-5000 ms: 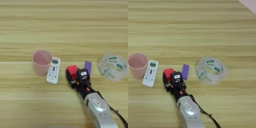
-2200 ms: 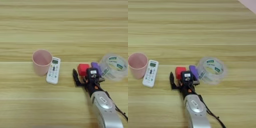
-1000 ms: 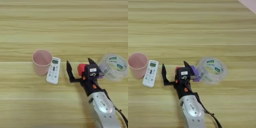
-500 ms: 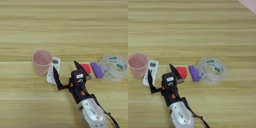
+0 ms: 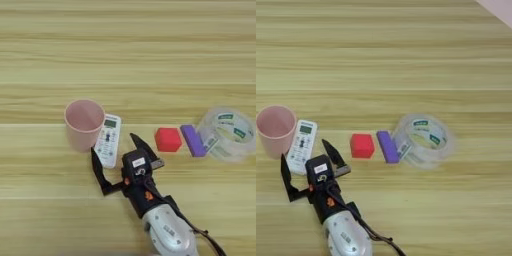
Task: Move the objects on the table
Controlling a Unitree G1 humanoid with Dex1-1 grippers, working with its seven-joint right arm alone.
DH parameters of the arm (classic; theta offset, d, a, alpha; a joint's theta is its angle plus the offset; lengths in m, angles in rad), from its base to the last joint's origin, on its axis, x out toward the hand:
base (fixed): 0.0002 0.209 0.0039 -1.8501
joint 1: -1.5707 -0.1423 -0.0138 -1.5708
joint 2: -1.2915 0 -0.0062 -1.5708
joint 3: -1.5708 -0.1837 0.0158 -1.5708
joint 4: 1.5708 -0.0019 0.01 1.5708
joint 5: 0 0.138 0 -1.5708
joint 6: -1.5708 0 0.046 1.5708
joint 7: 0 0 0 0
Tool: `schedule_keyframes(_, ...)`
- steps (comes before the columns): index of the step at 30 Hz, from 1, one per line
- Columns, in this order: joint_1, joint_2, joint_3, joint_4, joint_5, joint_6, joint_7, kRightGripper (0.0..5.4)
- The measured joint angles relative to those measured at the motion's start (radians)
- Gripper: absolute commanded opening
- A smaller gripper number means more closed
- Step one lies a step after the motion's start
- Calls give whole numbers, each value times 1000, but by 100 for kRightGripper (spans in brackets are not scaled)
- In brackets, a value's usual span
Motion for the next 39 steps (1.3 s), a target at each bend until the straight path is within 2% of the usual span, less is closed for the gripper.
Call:
schedule_keyframes(19, -34, 0, 9, 65, -39, 2, -17, 534)
schedule_keyframes(39, -39, 5, 18, 93, -29, 84, -17, 534)
